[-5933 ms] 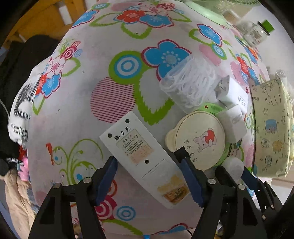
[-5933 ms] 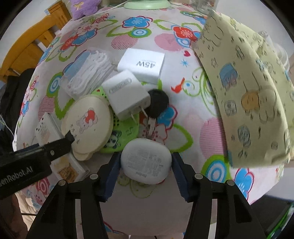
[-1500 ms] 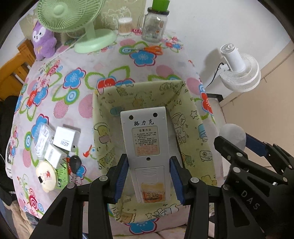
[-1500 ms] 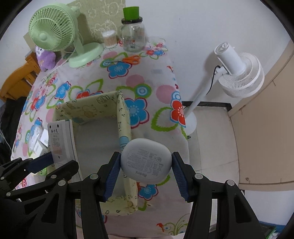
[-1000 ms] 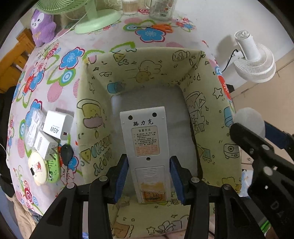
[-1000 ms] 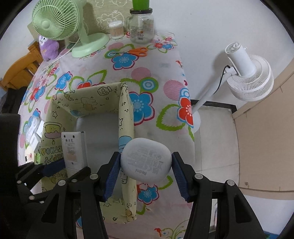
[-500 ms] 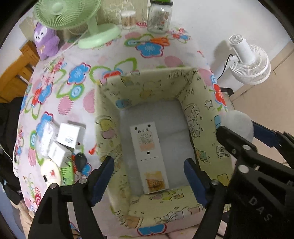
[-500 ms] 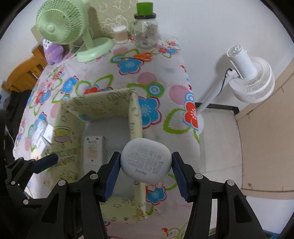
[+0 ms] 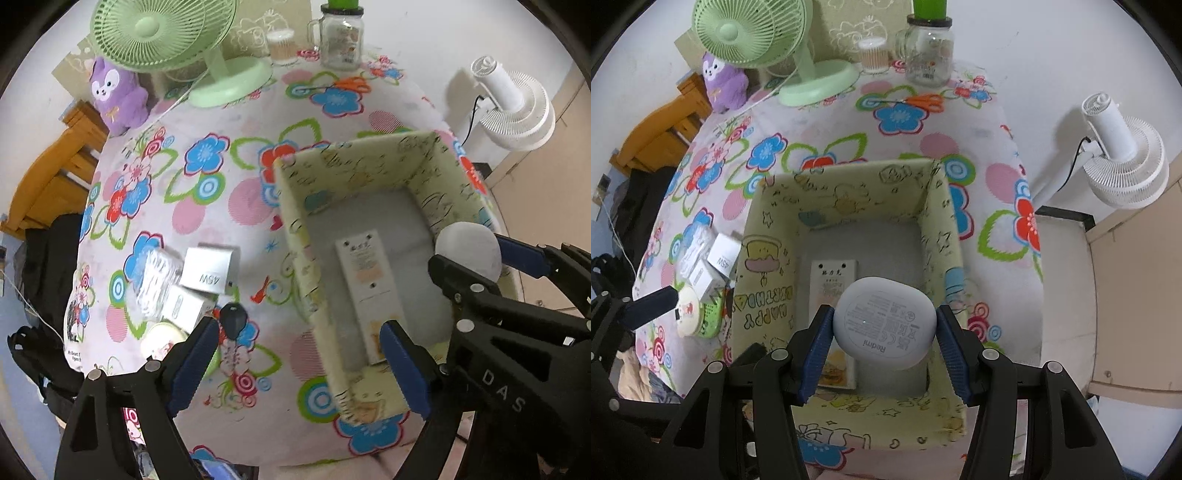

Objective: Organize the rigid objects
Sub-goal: 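Open left tool to drop the box while right tool releases the earbud case into basket, then withdraw both tools from the basket back over the table objects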

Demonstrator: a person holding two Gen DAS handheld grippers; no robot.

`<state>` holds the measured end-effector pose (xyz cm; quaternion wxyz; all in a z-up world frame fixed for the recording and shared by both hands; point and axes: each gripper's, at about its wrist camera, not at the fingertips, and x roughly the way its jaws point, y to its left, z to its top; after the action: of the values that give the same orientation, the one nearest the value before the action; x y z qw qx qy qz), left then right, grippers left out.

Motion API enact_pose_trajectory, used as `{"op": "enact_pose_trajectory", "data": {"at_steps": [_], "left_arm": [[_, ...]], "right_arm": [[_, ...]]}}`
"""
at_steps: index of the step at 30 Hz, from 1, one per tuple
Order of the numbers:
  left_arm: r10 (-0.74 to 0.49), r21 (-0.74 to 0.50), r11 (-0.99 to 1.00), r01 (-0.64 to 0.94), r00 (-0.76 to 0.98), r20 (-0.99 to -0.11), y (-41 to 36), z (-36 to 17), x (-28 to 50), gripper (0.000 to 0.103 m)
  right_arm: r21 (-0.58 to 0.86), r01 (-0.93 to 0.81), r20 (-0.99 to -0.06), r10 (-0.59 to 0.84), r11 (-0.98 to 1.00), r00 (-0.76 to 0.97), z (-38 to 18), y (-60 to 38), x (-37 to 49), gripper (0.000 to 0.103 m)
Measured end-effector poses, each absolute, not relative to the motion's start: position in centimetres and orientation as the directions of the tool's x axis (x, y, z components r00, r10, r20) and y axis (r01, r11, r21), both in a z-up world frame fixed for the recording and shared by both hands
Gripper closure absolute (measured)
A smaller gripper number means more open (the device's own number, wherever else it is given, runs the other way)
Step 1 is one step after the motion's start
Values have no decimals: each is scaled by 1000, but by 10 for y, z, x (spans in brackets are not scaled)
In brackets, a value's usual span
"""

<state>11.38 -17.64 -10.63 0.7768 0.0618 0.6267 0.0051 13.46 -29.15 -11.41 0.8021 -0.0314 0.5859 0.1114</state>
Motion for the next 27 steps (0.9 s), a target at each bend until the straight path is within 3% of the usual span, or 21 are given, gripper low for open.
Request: {"op": "enact_pose_trajectory", "data": {"at_steps": [13,27], "left_arm": [[75,97,987,131,166,-983,-166,-119,101,11],[39,82,975,206,204,-978,-156,-106,88,11]], "right_arm": [[74,-100,-971,95,992,219,-141,-291,115,43],[69,6,-954,64,998,292,-119,-290,96,16]]}}
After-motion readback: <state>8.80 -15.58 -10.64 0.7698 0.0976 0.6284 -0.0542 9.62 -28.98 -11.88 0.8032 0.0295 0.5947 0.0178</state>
